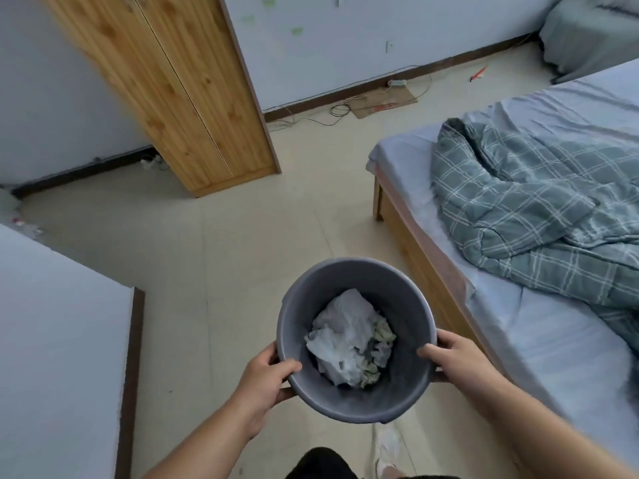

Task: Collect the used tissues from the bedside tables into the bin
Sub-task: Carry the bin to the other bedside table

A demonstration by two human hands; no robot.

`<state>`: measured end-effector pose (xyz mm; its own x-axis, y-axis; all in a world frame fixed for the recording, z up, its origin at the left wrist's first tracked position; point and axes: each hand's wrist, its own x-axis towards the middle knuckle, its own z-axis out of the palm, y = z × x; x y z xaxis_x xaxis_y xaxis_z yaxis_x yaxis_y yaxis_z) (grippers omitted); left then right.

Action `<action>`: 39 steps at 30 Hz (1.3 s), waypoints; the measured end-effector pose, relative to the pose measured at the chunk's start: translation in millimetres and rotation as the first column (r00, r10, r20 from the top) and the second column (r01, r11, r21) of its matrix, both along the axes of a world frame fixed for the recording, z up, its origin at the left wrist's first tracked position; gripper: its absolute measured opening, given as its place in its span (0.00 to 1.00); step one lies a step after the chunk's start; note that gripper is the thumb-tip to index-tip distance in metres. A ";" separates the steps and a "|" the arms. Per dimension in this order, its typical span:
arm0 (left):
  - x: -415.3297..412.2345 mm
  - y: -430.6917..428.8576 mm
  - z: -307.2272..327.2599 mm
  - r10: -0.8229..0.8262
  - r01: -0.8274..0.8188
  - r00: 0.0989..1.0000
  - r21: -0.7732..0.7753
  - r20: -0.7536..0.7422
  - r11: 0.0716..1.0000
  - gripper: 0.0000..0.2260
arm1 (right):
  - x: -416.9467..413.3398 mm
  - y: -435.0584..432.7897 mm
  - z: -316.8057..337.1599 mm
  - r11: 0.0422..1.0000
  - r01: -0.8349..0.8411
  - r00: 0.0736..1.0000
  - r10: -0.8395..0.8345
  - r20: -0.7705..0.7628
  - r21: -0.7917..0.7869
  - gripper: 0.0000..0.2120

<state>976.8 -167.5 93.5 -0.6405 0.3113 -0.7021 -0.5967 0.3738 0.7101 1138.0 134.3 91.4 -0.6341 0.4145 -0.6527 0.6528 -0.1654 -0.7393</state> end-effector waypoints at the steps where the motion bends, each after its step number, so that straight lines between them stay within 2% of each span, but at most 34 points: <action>1: -20.1 8.0 3.0 0.023 -0.023 1.000 0.010 -0.016 1.000 0.17 | -29.8 13.6 8.2 0.999 -0.032 0.999 0.033 -0.012 0.034 0.12; 5: -99.1 32.8 6.9 0.115 -0.112 0.992 0.068 -0.045 0.991 0.16 | -141.2 50.7 33.8 0.983 -0.129 0.989 0.138 -0.060 0.129 0.12; 8: -160.8 47.7 -6.5 0.164 -0.161 0.986 0.070 -0.037 0.985 0.17 | -210.5 62.2 27.1 0.971 -0.168 0.983 0.178 -0.048 0.172 0.11; 12: -253.0 62.6 -23.8 0.137 -0.136 0.991 0.067 -0.009 0.988 0.16 | -297.6 68.3 5.5 0.972 -0.154 0.988 0.156 0.003 0.175 0.10; 17: -374.3 96.3 -5.8 0.064 -0.064 0.998 0.081 -0.006 0.995 0.15 | -401.4 103.2 31.6 0.975 -0.117 0.993 0.120 -0.007 0.187 0.08; 23: -511.2 174.5 15.7 -0.016 0.023 0.998 0.103 -0.068 0.994 0.16 | -503.9 168.1 47.5 0.972 -0.049 0.996 0.066 -0.067 0.231 0.09; 31: -650.1 294.3 -8.5 0.006 -0.006 1.000 0.035 -0.012 0.999 0.20 | -645.9 275.4 9.6 0.986 -0.056 0.997 0.063 -0.035 0.159 0.11; 39: -812.1 405.0 15.3 0.037 -0.035 0.999 0.109 -0.017 0.993 0.19 | -808.7 396.9 42.0 0.959 -0.048 0.996 0.068 -0.063 0.280 0.09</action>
